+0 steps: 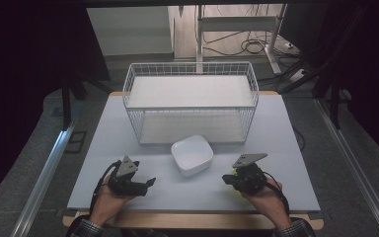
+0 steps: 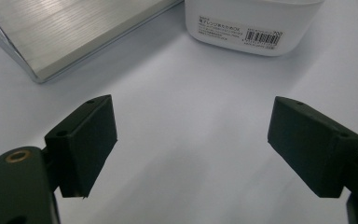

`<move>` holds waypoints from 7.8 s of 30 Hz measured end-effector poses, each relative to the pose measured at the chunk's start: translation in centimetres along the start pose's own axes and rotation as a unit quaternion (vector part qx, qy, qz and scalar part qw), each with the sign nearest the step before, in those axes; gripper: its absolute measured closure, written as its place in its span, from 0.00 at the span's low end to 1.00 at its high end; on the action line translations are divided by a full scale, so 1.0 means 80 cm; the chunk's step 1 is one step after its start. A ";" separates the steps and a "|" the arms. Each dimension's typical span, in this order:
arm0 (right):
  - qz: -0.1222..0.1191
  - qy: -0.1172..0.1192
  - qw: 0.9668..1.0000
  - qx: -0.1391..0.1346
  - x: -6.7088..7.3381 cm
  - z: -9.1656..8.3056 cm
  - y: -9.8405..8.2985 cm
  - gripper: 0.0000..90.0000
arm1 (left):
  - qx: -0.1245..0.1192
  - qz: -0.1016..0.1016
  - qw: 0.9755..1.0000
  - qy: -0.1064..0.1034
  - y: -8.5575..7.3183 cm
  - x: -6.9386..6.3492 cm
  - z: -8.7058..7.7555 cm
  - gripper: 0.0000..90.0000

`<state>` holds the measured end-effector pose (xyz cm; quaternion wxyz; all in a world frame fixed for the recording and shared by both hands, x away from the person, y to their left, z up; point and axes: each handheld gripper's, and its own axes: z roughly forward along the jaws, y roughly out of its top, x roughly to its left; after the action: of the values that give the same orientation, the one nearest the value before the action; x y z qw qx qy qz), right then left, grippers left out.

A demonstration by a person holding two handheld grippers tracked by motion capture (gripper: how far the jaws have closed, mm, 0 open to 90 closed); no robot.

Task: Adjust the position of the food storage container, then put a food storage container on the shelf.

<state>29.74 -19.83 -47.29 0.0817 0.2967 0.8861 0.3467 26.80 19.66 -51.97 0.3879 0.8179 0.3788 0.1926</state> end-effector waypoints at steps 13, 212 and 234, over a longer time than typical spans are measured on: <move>0.042 -0.042 0.998 -0.006 -0.045 -0.033 -0.028 0.97 | 0.005 0.001 1.000 0.001 0.000 0.000 0.001 0.17; 0.033 -0.009 0.997 -0.074 0.002 0.031 0.009 0.12 | 0.023 0.004 0.999 -0.034 0.022 -0.012 0.045 0.10; 0.047 0.005 0.997 -0.062 0.000 0.039 0.013 0.08 | 0.053 0.031 0.997 -0.049 0.035 -0.037 0.061 0.10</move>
<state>31.33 -17.50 -48.93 0.0792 0.3307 0.8485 0.4054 29.20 13.84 -52.87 0.3560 0.8570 0.3435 0.1442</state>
